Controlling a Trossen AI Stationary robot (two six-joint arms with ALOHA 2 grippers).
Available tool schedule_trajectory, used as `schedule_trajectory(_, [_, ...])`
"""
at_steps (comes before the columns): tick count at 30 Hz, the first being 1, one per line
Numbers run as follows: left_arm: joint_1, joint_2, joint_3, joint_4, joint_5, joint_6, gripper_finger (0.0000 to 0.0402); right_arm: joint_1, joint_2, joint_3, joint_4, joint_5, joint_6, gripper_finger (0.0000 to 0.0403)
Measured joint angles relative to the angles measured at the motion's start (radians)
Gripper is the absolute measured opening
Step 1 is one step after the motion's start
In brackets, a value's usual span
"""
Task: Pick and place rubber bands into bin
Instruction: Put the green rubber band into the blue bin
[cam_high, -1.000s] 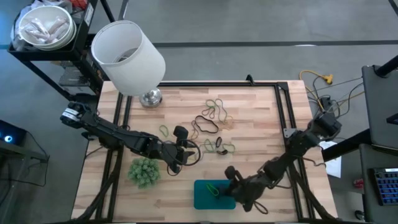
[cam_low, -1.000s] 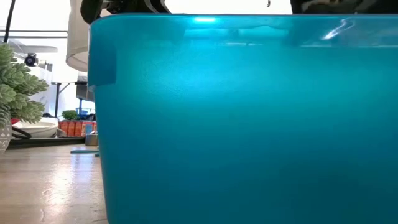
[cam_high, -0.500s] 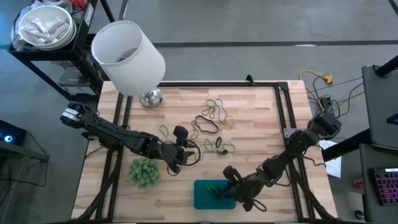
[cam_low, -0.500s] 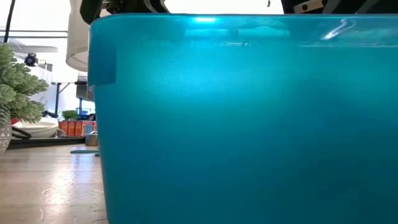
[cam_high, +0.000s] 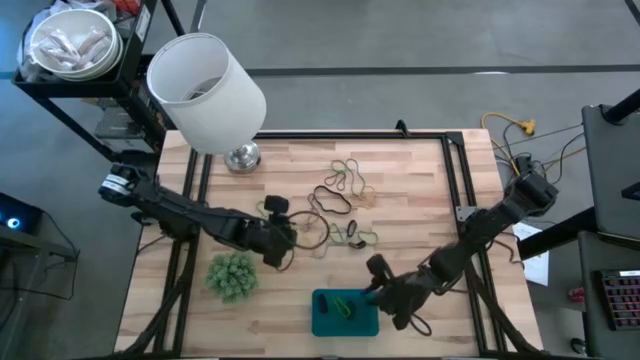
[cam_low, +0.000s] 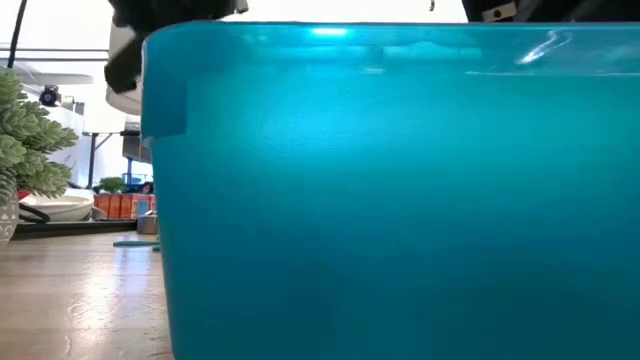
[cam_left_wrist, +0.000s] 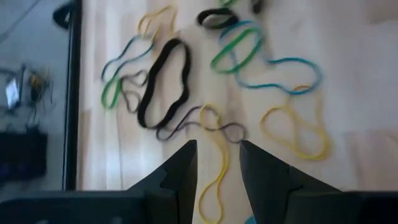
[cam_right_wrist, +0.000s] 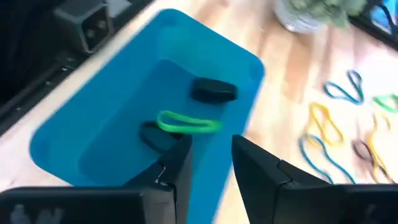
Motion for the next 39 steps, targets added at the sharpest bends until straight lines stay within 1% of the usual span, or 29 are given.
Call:
schedule_trajectory(2, [0.029, 0.003, -0.006, -0.002, -0.001, -0.025, 0.0105, 0.003, -0.024, -0.003, -0.033, 0.022, 0.017, 0.0101])
schedule_trajectory(5, [0.082, 0.003, -0.037, -0.01, -0.001, -0.052, 0.0105, 0.008, -0.058, -0.012, -0.055, 0.024, 0.026, 0.0096])
schedule_trajectory(7, [0.131, 0.003, -0.064, -0.023, 0.0, -0.102, 0.0105, 0.012, -0.076, -0.018, -0.066, 0.031, 0.04, 0.0092])
schedule_trajectory(10, [0.212, 0.001, -0.084, -0.11, 0.012, -0.212, 0.0105, 0.015, -0.09, -0.021, -0.094, 0.051, 0.067, 0.0087])
schedule_trajectory(13, [0.277, 0.002, -0.097, -0.158, 0.066, -0.318, 0.0105, 0.018, -0.092, -0.023, -0.113, 0.056, 0.075, 0.0083])
schedule_trajectory(17, [0.34, 0.003, -0.138, -0.125, 0.184, -0.348, 0.0105, 0.019, -0.092, -0.023, -0.113, 0.056, 0.075, 0.0079])
schedule_trajectory(21, [0.378, 0.003, -0.162, -0.104, 0.269, -0.376, 0.0105, 0.018, -0.092, -0.023, -0.112, 0.056, 0.086, 0.0081])
schedule_trajectory(27, [0.415, 0.003, -0.192, -0.098, 0.324, -0.428, 0.0105, 0.018, -0.092, -0.023, -0.112, 0.056, 0.086, 0.0086])
schedule_trajectory(33, [0.444, 0.011, -0.211, -0.082, 0.364, -0.448, 0.0105, 0.018, -0.092, -0.024, -0.112, 0.056, 0.09, 0.0081])
schedule_trajectory(39, [0.446, 0.011, -0.216, -0.039, 0.376, -0.447, 0.0105, 0.018, -0.091, -0.024, -0.112, 0.056, 0.093, 0.0077])
